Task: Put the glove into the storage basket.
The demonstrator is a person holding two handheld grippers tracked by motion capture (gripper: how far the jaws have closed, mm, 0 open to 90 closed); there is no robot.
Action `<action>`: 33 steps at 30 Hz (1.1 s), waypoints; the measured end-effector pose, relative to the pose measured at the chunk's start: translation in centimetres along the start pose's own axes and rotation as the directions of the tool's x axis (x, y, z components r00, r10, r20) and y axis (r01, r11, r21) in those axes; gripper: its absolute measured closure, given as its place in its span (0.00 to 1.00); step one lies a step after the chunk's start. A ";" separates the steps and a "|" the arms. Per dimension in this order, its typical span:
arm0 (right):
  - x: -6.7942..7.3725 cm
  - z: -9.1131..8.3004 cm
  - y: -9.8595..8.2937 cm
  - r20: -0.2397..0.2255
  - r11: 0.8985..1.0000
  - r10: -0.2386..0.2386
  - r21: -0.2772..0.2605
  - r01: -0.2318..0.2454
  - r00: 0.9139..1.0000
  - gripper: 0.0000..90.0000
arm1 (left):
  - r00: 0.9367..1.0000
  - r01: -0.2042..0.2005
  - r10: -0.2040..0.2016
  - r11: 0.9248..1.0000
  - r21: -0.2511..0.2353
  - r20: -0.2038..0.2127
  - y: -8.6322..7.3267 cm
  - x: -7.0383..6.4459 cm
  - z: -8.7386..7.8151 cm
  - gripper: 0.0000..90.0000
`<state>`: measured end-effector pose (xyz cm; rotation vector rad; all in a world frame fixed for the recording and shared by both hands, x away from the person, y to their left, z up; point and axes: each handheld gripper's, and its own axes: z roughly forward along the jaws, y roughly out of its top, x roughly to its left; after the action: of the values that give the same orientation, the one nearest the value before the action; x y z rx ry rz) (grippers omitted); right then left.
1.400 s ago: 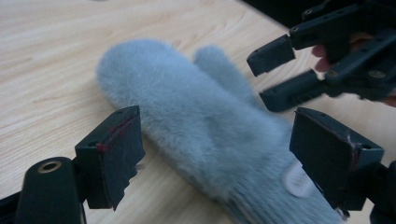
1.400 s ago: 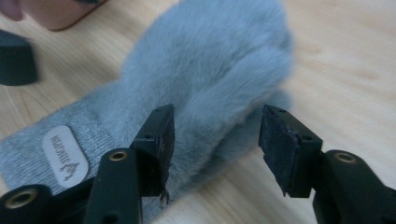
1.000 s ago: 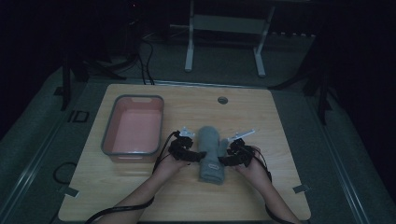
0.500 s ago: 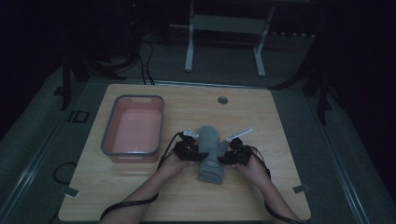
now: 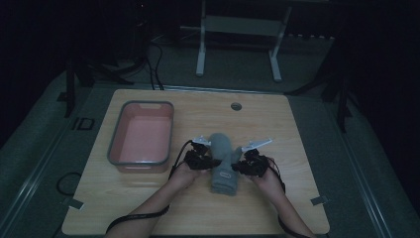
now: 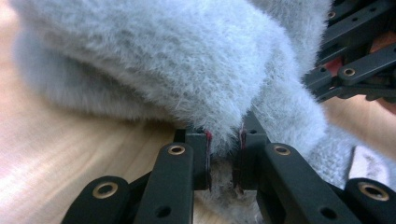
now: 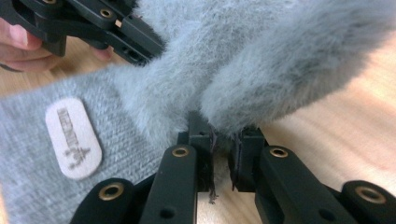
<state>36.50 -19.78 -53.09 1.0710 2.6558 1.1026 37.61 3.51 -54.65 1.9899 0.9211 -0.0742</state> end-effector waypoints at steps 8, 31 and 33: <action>0.6 -1.3 1.2 0.010 0.998 -0.014 -0.058 0.015 1.000 0.92 | 1.000 0.011 -0.011 1.000 -0.023 -0.010 1.2 -0.4 -1.5 0.90; 4.0 -4.9 8.2 -0.010 0.979 -0.123 -0.165 0.120 0.992 0.92 | 0.995 -0.072 0.064 0.990 -0.122 -0.071 5.3 -1.2 -10.0 0.90; 4.4 -4.8 9.1 -0.010 0.976 -0.139 -0.172 0.135 0.990 0.92 | 0.994 -0.080 0.069 0.989 -0.127 -0.085 5.5 -1.0 -10.9 0.90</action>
<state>36.88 -15.32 -42.80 0.8370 2.5496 1.2918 37.14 9.55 -44.01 1.9149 0.8786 0.1060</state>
